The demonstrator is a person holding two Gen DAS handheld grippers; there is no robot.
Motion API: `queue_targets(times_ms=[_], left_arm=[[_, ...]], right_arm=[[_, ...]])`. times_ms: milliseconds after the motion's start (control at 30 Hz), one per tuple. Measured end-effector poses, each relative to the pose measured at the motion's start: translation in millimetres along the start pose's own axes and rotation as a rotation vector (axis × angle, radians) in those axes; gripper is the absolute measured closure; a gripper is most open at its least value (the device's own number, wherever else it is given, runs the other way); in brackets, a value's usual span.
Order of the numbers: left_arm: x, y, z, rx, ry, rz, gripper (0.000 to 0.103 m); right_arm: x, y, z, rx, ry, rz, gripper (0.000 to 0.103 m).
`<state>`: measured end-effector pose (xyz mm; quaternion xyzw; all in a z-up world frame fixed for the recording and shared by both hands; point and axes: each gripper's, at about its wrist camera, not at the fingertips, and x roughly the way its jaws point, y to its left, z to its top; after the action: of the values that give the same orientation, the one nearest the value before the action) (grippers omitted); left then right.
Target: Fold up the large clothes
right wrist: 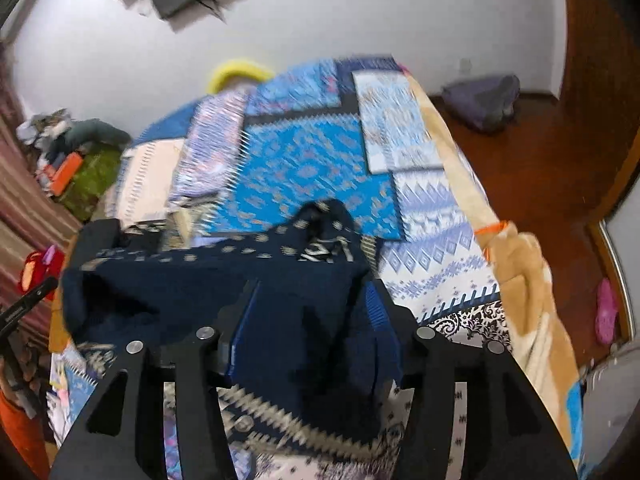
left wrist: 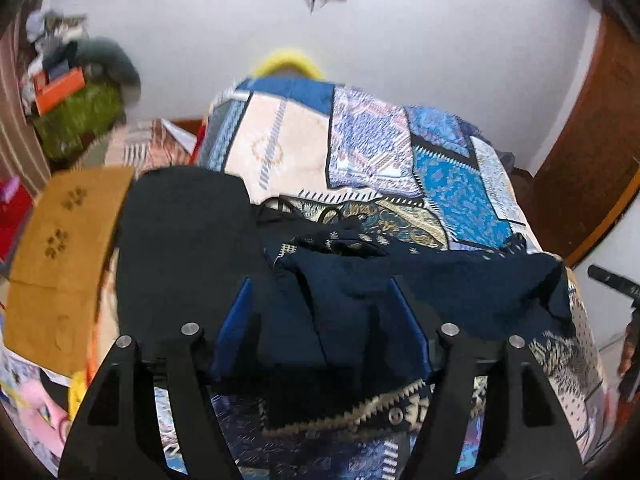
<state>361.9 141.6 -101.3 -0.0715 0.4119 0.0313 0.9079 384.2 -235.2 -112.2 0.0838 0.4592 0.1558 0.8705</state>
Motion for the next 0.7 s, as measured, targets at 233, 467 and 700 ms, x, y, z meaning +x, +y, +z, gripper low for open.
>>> queue_targets(times_ms=[233,467,700], left_arm=[[-4,-37,-38,0.170,0.054,0.040,0.027],[42,-77,-73,0.338,0.129,0.130,0.016],[76,-81,-45,0.403,0.061,0.265,0.014]], right_arm=[[-5,41,-33,-0.115,0.087,0.083,0.053],[47,77,-64,-0.215,0.211,0.083,0.053],[82,95,-43,-0.293,0.194,0.007,0.053]])
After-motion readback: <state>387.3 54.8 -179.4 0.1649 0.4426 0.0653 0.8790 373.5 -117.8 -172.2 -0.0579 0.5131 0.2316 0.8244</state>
